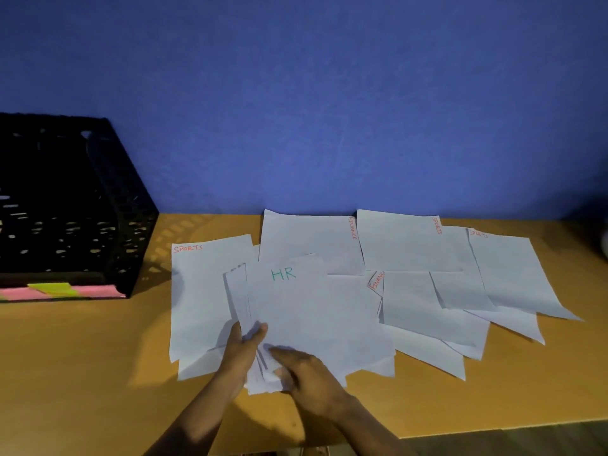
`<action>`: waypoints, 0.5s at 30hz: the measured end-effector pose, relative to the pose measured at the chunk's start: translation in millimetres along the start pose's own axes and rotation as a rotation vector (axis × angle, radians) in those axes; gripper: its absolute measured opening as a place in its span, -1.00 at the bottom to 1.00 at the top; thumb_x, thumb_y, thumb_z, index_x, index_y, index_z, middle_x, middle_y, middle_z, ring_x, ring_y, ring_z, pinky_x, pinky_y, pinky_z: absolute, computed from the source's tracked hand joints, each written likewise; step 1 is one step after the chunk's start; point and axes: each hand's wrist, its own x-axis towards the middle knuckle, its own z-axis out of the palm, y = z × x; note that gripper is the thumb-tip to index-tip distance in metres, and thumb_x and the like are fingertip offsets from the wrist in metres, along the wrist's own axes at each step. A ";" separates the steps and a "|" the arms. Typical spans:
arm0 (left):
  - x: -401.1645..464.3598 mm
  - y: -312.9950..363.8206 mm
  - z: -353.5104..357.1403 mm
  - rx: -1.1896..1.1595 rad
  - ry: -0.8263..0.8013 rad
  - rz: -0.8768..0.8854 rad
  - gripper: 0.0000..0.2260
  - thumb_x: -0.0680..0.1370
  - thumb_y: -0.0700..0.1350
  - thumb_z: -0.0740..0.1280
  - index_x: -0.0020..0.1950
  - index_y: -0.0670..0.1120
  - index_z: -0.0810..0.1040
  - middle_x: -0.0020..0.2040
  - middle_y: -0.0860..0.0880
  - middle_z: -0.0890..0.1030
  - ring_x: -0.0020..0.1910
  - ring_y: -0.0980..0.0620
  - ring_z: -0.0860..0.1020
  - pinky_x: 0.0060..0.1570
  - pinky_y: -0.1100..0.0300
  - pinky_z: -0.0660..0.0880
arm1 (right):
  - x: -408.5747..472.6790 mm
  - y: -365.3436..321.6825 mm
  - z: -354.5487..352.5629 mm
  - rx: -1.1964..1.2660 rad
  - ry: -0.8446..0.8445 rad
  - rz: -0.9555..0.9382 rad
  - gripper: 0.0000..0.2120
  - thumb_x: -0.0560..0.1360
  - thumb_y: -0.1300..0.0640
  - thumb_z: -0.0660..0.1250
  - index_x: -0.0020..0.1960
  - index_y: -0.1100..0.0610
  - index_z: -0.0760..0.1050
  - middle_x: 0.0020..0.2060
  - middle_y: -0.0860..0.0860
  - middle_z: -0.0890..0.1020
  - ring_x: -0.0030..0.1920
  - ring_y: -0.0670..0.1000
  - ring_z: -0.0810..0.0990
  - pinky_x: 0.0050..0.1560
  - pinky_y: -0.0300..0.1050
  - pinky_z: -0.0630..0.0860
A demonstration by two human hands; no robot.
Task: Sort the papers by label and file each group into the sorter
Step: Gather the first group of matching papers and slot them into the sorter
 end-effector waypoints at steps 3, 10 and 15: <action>-3.3 -4.1 -2.8 0.072 -0.049 0.072 -0.48 0.49 -0.16 0.46 0.38 0.03 0.32 0.25 -0.09 0.55 0.19 -0.14 0.54 0.17 -0.12 0.54 | -0.3 1.0 1.8 0.108 -0.086 0.032 -0.41 0.54 -0.33 0.19 0.51 -0.26 0.11 0.47 -0.26 0.31 0.45 -0.13 0.31 0.43 -0.05 0.33; -8.3 4.4 -24.7 0.059 -0.153 0.190 -0.40 0.48 -0.26 0.45 0.38 0.17 0.30 0.22 0.15 0.53 0.19 0.11 0.50 0.01 0.32 0.52 | -3.2 12.8 -31.4 0.341 0.619 0.180 -0.84 0.52 0.23 0.40 0.09 0.18 0.53 -0.05 0.19 0.62 0.03 0.10 0.62 0.13 -0.50 0.40; -13.7 23.3 -48.8 0.046 -0.273 0.198 -0.39 0.49 -0.22 0.44 0.40 0.20 0.27 0.25 0.21 0.51 0.22 0.18 0.48 -0.04 0.43 0.52 | 1.9 29.4 -56.1 1.057 0.474 0.603 -0.50 0.45 0.10 0.50 0.31 0.18 0.41 0.05 -0.01 0.60 0.03 0.01 0.61 0.03 -0.17 0.48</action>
